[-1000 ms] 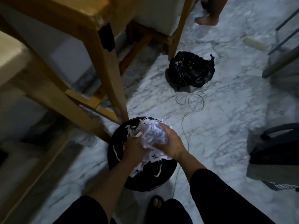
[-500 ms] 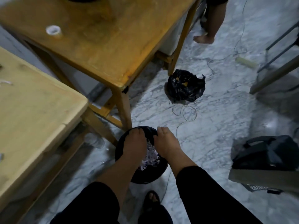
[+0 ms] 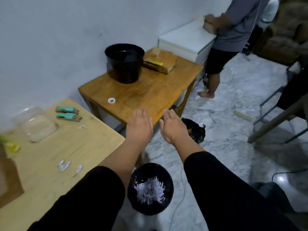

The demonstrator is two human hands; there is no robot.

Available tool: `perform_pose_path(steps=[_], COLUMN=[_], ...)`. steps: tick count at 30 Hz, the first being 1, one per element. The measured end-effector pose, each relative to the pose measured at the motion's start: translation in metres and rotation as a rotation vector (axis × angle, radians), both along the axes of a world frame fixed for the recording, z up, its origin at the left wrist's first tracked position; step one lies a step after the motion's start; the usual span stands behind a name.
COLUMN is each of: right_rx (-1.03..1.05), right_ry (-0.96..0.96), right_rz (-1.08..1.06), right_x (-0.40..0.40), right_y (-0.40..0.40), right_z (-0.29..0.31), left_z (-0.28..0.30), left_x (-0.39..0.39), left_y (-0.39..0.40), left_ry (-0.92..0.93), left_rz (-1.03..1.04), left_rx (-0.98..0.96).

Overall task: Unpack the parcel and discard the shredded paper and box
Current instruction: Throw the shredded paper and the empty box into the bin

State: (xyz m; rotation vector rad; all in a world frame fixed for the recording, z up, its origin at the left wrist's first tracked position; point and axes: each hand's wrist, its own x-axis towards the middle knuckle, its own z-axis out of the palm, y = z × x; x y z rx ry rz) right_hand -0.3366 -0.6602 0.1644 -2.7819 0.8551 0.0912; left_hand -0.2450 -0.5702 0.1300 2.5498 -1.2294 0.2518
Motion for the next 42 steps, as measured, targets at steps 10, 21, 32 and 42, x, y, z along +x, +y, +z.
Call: perform_pose_path(steps=[10, 21, 32, 42], right_rx=[0.019, 0.327, 0.345, 0.451], right_ry=[-0.086, 0.136, -0.009, -0.068], right_rz=[0.232, 0.322, 0.354, 0.776], right_x=[0.095, 0.150, 0.244, 0.274], right_y=[0.078, 0.169, 0.139, 0.154], right_z=[0.020, -0.106, -0.179, -0.188], left_z=[0.025, -0.126, -0.174, -0.181], left_x=[0.065, 0.073, 0.097, 0.151], left_y=[0.119, 0.264, 0.256, 0.200], left_ry=[0.043, 0.386, 0.425, 0.411], left_rz=[0.374, 0.656, 0.648, 0.678], left_rx=[-0.038, 0.194, 0.081, 0.087])
